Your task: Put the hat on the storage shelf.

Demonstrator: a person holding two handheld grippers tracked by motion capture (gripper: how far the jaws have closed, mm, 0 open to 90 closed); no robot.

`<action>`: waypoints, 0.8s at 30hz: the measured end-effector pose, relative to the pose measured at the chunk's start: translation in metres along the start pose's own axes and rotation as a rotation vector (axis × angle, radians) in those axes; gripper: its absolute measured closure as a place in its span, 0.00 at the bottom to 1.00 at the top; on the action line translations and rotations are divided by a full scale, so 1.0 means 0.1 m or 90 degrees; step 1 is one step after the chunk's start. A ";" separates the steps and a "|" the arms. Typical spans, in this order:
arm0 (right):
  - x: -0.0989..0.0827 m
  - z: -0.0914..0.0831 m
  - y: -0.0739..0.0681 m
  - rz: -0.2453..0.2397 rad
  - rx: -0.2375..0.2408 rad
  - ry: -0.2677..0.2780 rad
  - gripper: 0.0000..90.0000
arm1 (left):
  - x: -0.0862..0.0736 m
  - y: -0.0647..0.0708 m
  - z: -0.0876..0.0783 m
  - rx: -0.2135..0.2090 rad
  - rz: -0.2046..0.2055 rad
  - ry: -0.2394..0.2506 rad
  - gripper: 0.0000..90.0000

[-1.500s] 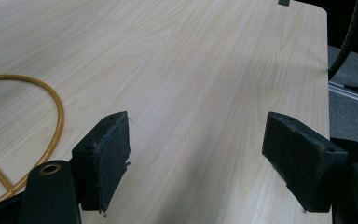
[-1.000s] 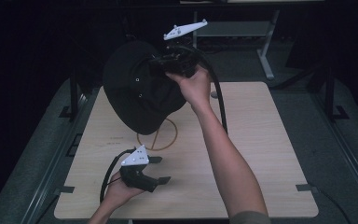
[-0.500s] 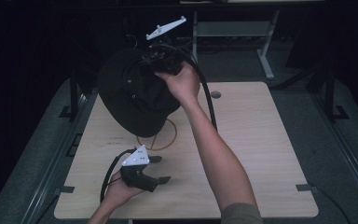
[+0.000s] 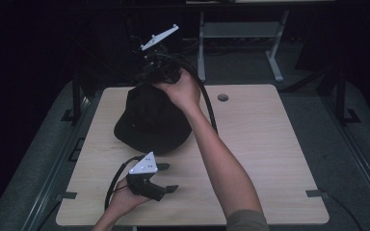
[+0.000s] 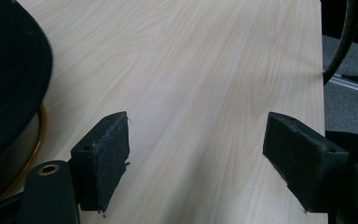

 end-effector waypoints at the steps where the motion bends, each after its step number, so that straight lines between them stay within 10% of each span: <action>1: -0.04 -0.03 0.02 0.004 0.008 0.004 0.61 | 0.00 0.00 0.00 0.001 0.001 0.000 0.25; 24: -0.78 -0.38 0.31 0.099 0.048 0.059 0.45 | -0.05 -0.07 -0.04 -0.002 -0.025 0.015 0.25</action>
Point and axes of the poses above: each handheld gripper's, and its own axes: z roughly forward along the jaws, x roughly out of its top, y roughly to its right, the point moved 4 cm from there along z, roughly forward along the jaws, and after that the axes turned 14 degrees about -y, right-handed, at the moved point
